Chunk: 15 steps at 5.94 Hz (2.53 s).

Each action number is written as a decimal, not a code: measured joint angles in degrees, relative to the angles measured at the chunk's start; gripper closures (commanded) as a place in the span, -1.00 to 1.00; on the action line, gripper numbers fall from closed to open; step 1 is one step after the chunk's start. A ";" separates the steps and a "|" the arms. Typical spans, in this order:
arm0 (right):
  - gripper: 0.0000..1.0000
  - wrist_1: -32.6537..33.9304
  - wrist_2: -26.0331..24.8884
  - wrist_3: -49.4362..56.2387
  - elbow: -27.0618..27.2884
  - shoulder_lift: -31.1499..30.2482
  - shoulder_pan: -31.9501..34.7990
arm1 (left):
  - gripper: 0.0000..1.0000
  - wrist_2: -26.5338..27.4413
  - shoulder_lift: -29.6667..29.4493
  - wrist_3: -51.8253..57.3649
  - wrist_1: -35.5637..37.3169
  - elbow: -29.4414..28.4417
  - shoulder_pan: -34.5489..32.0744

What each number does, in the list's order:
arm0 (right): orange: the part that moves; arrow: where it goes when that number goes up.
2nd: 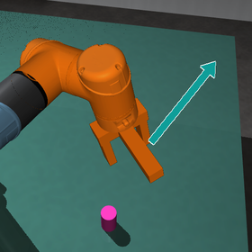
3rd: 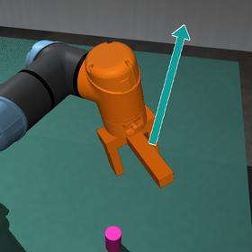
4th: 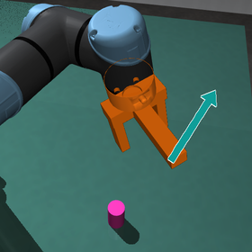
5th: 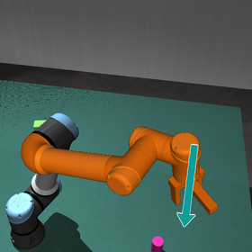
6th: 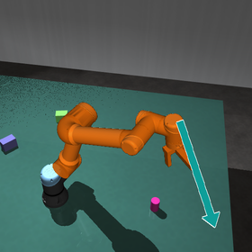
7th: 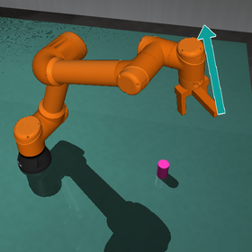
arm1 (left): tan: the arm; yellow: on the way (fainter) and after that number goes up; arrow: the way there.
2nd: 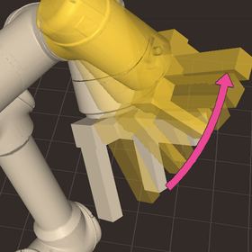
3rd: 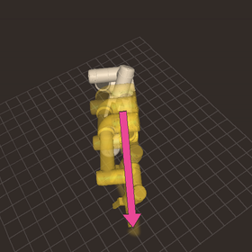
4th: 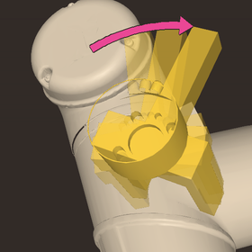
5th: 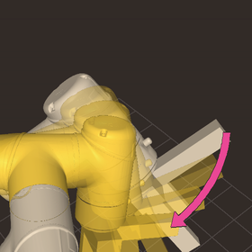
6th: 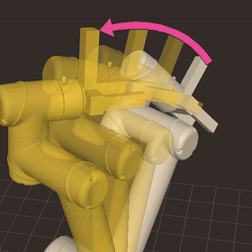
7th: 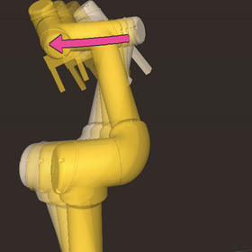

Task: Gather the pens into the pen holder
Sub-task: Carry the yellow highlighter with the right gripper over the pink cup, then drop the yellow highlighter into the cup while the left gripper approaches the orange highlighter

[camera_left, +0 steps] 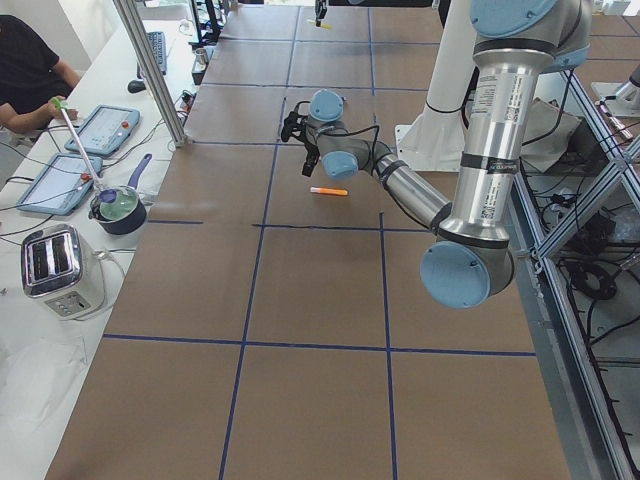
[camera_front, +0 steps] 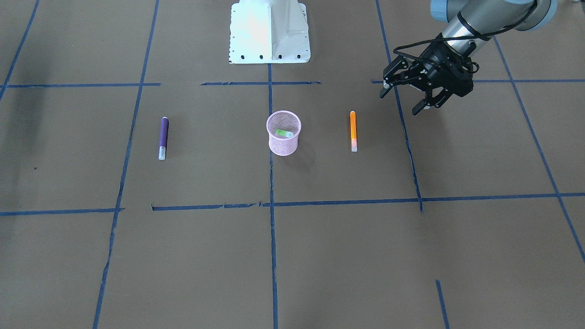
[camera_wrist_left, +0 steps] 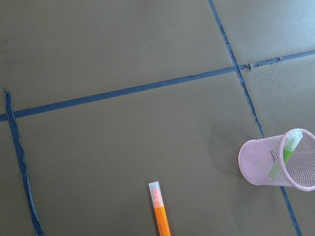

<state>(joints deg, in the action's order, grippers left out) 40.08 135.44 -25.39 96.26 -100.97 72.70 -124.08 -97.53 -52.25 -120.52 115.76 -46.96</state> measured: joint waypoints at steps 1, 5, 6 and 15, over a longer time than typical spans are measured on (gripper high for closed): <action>0.95 -4.43 -0.31 -4.30 1.96 0.21 -2.73 | -1.00 0.04 -0.02 0.08 0.05 -0.03 0.05; 1.00 -7.04 -21.46 -27.78 14.99 6.89 -25.53 | -1.00 0.06 -0.35 0.36 0.12 -0.42 0.22; 1.00 -6.98 -29.70 -33.15 16.26 9.92 -30.16 | -1.00 0.09 -0.52 0.36 0.11 -0.62 0.33; 0.92 5.14 -87.75 -44.74 1.48 41.46 -60.22 | -1.00 1.79 -0.94 -0.08 0.11 -2.32 0.55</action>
<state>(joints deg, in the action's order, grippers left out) 45.22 47.69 -70.13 97.74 -59.51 12.49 -122.29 -98.47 -52.33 -120.41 113.44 -46.41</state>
